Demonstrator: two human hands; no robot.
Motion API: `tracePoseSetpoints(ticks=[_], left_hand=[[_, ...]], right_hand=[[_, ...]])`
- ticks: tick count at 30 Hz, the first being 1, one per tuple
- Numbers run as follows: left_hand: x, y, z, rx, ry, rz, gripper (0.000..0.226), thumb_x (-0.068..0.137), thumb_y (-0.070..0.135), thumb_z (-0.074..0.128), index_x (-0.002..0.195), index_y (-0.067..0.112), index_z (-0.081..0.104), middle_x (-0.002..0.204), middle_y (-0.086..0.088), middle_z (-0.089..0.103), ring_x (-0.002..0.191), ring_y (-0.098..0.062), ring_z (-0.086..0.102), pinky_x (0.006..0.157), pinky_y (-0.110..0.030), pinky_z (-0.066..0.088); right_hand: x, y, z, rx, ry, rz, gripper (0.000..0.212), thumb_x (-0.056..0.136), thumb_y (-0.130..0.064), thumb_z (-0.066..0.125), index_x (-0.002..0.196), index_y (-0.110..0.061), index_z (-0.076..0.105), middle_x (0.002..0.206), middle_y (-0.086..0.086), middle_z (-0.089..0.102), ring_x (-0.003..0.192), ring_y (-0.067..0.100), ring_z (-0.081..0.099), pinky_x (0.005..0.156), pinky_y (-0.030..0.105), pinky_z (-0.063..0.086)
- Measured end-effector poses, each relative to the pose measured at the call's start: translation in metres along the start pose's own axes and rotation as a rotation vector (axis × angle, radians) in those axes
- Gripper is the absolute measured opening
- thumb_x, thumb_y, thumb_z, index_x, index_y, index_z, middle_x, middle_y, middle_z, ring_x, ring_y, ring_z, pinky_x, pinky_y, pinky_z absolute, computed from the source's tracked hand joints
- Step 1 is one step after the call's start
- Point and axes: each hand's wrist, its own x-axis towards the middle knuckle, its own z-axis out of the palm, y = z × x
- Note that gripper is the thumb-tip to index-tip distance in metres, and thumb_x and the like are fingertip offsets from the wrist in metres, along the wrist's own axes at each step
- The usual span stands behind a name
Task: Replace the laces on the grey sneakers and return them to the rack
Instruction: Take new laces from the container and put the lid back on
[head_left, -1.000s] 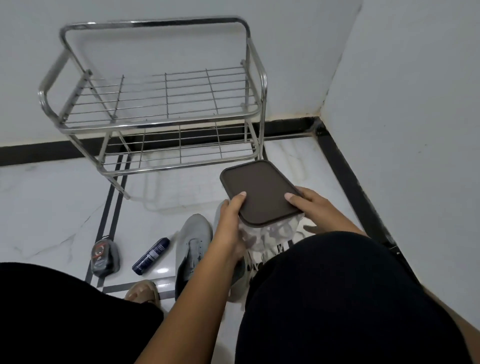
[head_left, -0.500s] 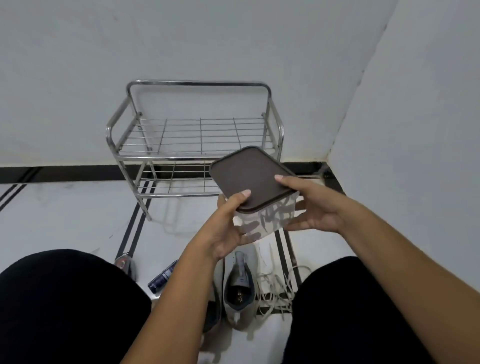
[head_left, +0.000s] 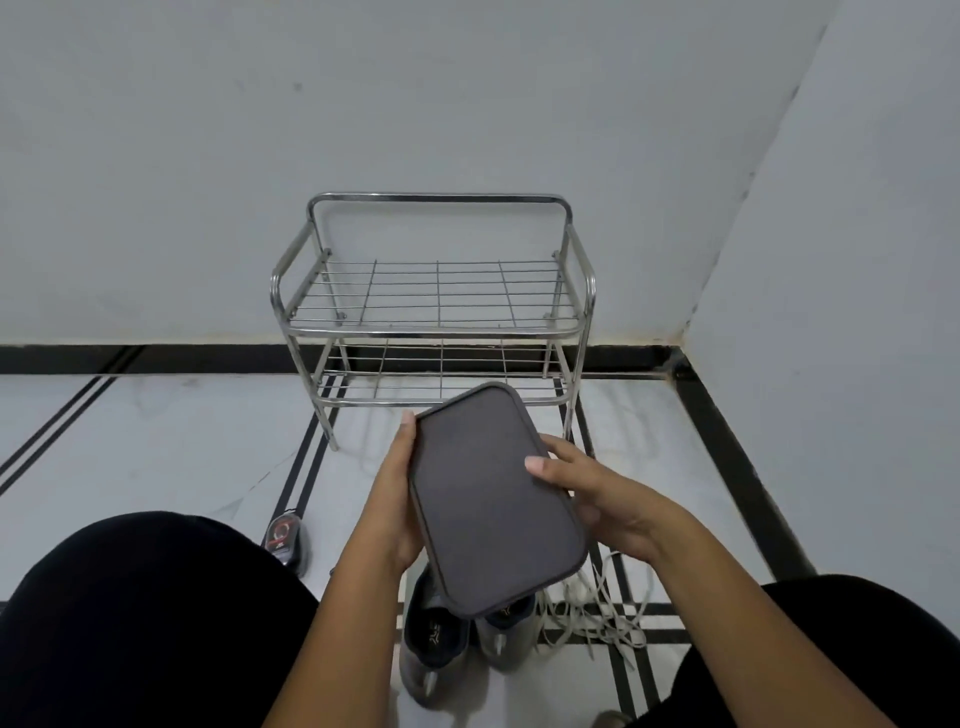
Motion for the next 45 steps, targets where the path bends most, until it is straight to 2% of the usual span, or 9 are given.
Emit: tracePoseSetpoints(ticks=[2, 7, 15, 18, 25, 31, 36, 41, 45], left_hand=[[-0.004, 0.0, 0.003, 0.0, 0.009, 0.017, 0.071, 0.085, 0.069, 0.044, 0.117, 0.009, 0.067, 0.112, -0.018, 0.069, 0.105, -0.034, 0.066, 0.098, -0.047, 0.047], [-0.007, -0.011, 0.019, 0.08, -0.01, -0.028, 0.055, 0.09, 0.054, 0.051, 0.114, 0.008, 0.069, 0.11, -0.018, 0.07, 0.101, -0.031, 0.068, 0.093, -0.041, 0.05], [0.0, -0.02, 0.025, 0.048, 0.005, -0.012, 0.051, 0.091, 0.05, 0.052, 0.114, 0.007, 0.069, 0.111, -0.019, 0.069, 0.104, -0.033, 0.067, 0.094, -0.042, 0.05], [0.003, -0.021, 0.026, 0.048, 0.016, -0.021, 0.052, 0.09, 0.05, 0.053, 0.114, 0.007, 0.069, 0.11, -0.019, 0.07, 0.104, -0.034, 0.066, 0.092, -0.042, 0.051], [0.029, -0.012, -0.004, -0.187, 0.188, 0.038, 0.069, 0.084, 0.065, 0.053, 0.122, 0.009, 0.063, 0.116, -0.018, 0.067, 0.11, -0.036, 0.063, 0.101, -0.051, 0.045], [0.018, -0.036, 0.011, 0.178, 0.016, -0.261, 0.078, 0.067, 0.056, 0.079, 0.133, 0.029, 0.047, 0.128, -0.008, 0.059, 0.105, -0.034, 0.064, 0.077, -0.046, 0.055], [0.019, -0.034, 0.011, 0.019, 0.201, -0.24, 0.053, 0.075, 0.042, 0.073, 0.119, 0.016, 0.061, 0.111, -0.015, 0.063, 0.095, -0.028, 0.062, 0.058, -0.03, 0.056], [0.022, -0.04, 0.004, 0.113, 0.133, -0.25, 0.056, 0.072, 0.058, 0.073, 0.117, 0.025, 0.063, 0.116, -0.013, 0.064, 0.106, -0.031, 0.063, 0.081, -0.042, 0.057], [0.031, -0.042, 0.009, 0.122, 0.208, -0.189, 0.047, 0.077, 0.05, 0.071, 0.116, 0.025, 0.063, 0.122, -0.01, 0.063, 0.11, -0.029, 0.06, 0.079, -0.04, 0.059]], right_hand=[[0.002, 0.0, 0.006, 0.004, -0.014, 0.005, 0.065, 0.071, -0.054, 0.078, 0.129, -0.041, 0.053, 0.129, 0.0, 0.063, 0.119, 0.028, 0.06, 0.106, 0.053, 0.042], [0.002, -0.008, 0.02, 0.156, 0.11, -0.025, 0.057, 0.083, -0.064, 0.057, 0.116, -0.02, 0.069, 0.115, 0.007, 0.071, 0.109, 0.022, 0.066, 0.101, 0.04, 0.046], [0.012, -0.006, 0.02, 0.252, 0.258, -0.025, 0.063, 0.071, -0.062, 0.071, 0.109, -0.012, 0.072, 0.109, 0.017, 0.071, 0.103, 0.035, 0.067, 0.101, 0.051, 0.047], [0.012, -0.008, 0.016, 0.26, 0.213, -0.014, 0.056, 0.079, -0.058, 0.066, 0.11, -0.011, 0.072, 0.109, 0.017, 0.071, 0.102, 0.031, 0.068, 0.099, 0.045, 0.049], [0.013, 0.003, 0.007, -0.086, 0.118, 0.15, 0.058, 0.067, -0.063, 0.073, 0.112, -0.026, 0.067, 0.11, 0.001, 0.072, 0.107, 0.025, 0.066, 0.098, 0.05, 0.05], [0.029, 0.007, -0.006, 0.172, 0.404, 0.205, 0.068, 0.059, -0.069, 0.073, 0.111, -0.028, 0.066, 0.104, 0.0, 0.074, 0.101, 0.027, 0.067, 0.085, 0.043, 0.052], [0.028, 0.008, 0.001, 0.114, 0.231, 0.232, 0.054, 0.07, -0.055, 0.075, 0.115, -0.029, 0.063, 0.117, 0.008, 0.064, 0.106, 0.03, 0.063, 0.094, 0.048, 0.048], [0.042, 0.016, 0.011, 0.072, 0.4, 0.158, 0.051, 0.075, -0.052, 0.072, 0.116, -0.024, 0.06, 0.114, 0.004, 0.061, 0.101, 0.023, 0.06, 0.086, 0.038, 0.054], [0.045, 0.018, 0.006, 0.144, 0.407, 0.188, 0.046, 0.078, -0.053, 0.07, 0.11, -0.024, 0.058, 0.105, 0.005, 0.058, 0.1, 0.026, 0.06, 0.091, 0.041, 0.052]])
